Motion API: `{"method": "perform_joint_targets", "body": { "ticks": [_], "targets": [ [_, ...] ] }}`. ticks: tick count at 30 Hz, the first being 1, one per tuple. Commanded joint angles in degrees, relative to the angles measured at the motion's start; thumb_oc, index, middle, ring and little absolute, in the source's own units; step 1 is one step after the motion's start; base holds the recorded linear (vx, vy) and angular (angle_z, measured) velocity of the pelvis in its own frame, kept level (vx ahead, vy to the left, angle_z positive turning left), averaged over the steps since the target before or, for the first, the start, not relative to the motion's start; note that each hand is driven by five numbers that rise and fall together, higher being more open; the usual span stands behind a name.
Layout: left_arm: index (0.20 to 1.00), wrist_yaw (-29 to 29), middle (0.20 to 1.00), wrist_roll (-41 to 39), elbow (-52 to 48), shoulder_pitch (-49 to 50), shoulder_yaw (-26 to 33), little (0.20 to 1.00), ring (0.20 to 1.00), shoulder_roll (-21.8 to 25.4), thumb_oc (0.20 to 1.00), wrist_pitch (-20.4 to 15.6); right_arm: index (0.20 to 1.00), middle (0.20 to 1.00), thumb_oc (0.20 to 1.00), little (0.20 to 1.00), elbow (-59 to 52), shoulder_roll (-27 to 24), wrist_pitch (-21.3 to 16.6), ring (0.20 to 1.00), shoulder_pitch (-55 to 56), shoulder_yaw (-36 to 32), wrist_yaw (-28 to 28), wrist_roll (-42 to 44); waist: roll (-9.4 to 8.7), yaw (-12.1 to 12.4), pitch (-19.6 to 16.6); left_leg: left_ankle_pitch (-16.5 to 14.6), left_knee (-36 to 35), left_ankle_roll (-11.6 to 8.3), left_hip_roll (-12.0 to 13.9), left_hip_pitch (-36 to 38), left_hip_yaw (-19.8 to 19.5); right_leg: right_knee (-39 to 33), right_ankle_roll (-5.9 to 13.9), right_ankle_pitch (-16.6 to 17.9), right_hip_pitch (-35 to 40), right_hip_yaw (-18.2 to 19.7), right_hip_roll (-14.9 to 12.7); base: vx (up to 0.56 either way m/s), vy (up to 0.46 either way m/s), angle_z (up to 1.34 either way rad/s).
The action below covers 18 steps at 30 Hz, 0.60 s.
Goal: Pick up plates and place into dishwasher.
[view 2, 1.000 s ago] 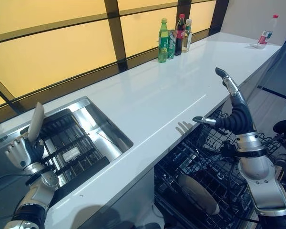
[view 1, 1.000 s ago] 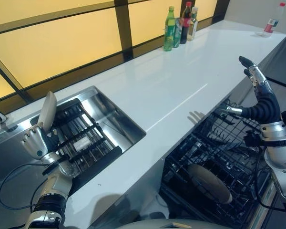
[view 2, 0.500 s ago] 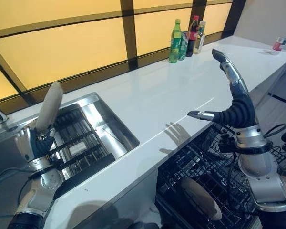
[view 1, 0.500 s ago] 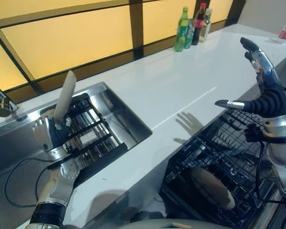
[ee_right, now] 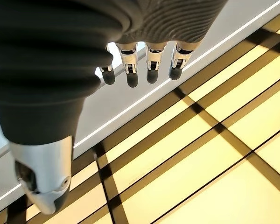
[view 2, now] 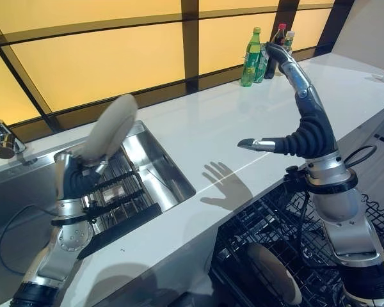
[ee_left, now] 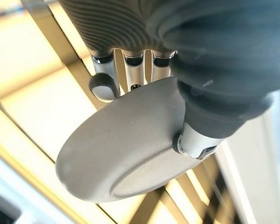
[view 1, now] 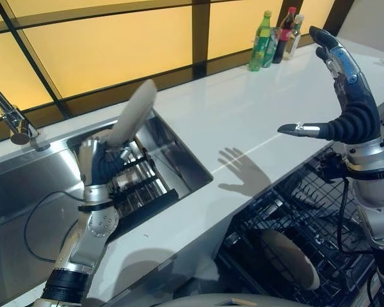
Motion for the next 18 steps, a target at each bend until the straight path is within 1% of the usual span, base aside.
{"method": "perform_joint_targets", "body": {
  "ticks": [1,2,4,5,6,7,9,11,13,18],
  "targets": [
    [0.2,-5.3,0.2,-1.3,-5.6,-6.6,-2.7,0.2,0.2,5.8,0.2,-9.2,1.0,1.0,1.0,1.0,-0.9,-3.3,-1.6,1.0,-4.8,1.3,0.6,2.2,-1.57,1.4,-3.4,0.9,0.2,1.25,-1.4,-4.9,-0.3,4.4,1.68,-6.3,0.0,-0.4,-0.3,-0.04,0.021,0.01],
    [0.2,-6.8,0.2,-0.3,-6.9,-7.4,-3.3,0.2,0.2,7.0,0.2,-10.3,1.0,1.0,1.0,1.0,-0.8,-3.5,-1.7,1.0,-5.2,1.9,0.9,2.2,-1.41,1.4,-3.5,0.9,0.1,1.24,-1.4,-4.9,-0.3,4.4,1.75,-6.2,0.0,-0.5,-0.3,-0.05,0.023,0.02],
    [0.2,-8.9,0.2,-3.4,-8.8,-9.5,-4.8,0.2,0.2,9.9,0.2,-10.8,1.0,1.0,1.0,1.0,-0.4,-4.2,-2.0,1.0,-6.0,3.0,0.9,2.7,-1.21,1.2,-3.5,1.0,0.0,1.23,-1.5,-4.9,-0.3,4.3,2.01,-6.0,-0.1,-0.4,-0.4,-0.05,0.021,0.02],
    [0.2,-11.7,0.2,-5.4,-10.0,-10.6,-5.3,0.2,0.2,10.9,0.2,-11.4,1.0,1.0,1.0,1.0,-0.3,-4.5,-2.0,1.0,-6.4,3.7,0.8,2.6,-1.08,1.2,-3.6,1.0,0.0,1.24,-1.5,-4.9,-0.2,4.2,2.14,-6.0,-0.1,-0.5,-0.5,-0.05,0.018,0.01],
    [0.2,-13.7,0.2,-6.4,-10.5,-11.4,-5.9,0.2,0.2,11.8,0.2,-12.6,1.0,1.0,1.0,1.0,0.0,-4.7,-2.1,1.0,-6.8,4.3,1.0,2.5,-0.97,1.2,-3.7,0.9,0.0,1.28,-1.5,-4.9,-0.2,4.1,2.23,-5.9,-0.1,-0.6,-0.5,-0.05,0.015,0.0],
    [0.2,-15.5,0.2,-7.9,-11.2,-12.1,-6.5,0.2,0.2,12.9,0.2,-13.1,1.0,1.0,1.0,1.0,0.3,-5.0,-2.3,1.0,-7.1,4.8,1.3,2.9,-0.91,1.2,-3.8,1.0,0.0,1.26,-1.5,-4.9,-0.1,4.0,2.33,-5.8,-0.1,-0.5,-0.6,-0.05,0.01,0.0],
    [0.2,-20.2,0.2,-12.7,-13.3,-13.3,-7.3,0.2,0.2,14.7,0.2,-13.4,1.0,1.0,1.0,1.0,0.6,-6.2,-2.1,1.0,-7.6,5.6,2.3,3.9,-0.78,1.1,-4.0,1.0,0.0,1.27,-1.5,-4.9,0.0,3.9,2.53,-5.7,-0.1,-0.6,-0.6,-0.04,0.004,0.0],
    [0.2,-22.7,0.2,-16.6,-14.3,-14.7,-7.5,0.2,0.2,16.4,0.2,-13.6,1.0,1.0,1.0,1.0,1.1,-7.1,-2.2,1.0,-8.1,6.6,4.5,5.0,-0.64,1.1,-4.1,1.1,0.0,1.33,-1.6,-5.0,0.1,3.9,2.71,-5.6,-0.1,-0.7,-0.7,-0.04,0.0,0.01],
    [0.2,-24.3,0.2,-18.8,-15.2,-15.6,-7.3,0.2,0.2,17.1,0.2,-13.6,1.0,1.0,1.0,1.0,0.9,-7.9,-2.1,1.0,-8.4,7.2,7.3,6.1,-0.59,1.1,-4.3,1.1,0.0,1.38,-1.7,-5.1,0.1,3.9,2.82,-5.5,-0.1,-0.9,-0.8,-0.04,-0.007,0.0],
    [0.2,-25.6,0.2,-20.9,-16.6,-17.8,-7.4,0.2,0.2,18.0,0.2,-12.5,1.0,1.0,1.0,1.0,0.4,-9.7,-0.5,1.0,-9.8,9.5,13.4,8.2,-0.73,1.0,-4.7,1.4,0.0,1.51,-1.8,-5.2,0.0,4.1,2.8,-5.6,-0.2,-1.1,-0.9,-0.01,-0.003,0.0]
  ]
}}
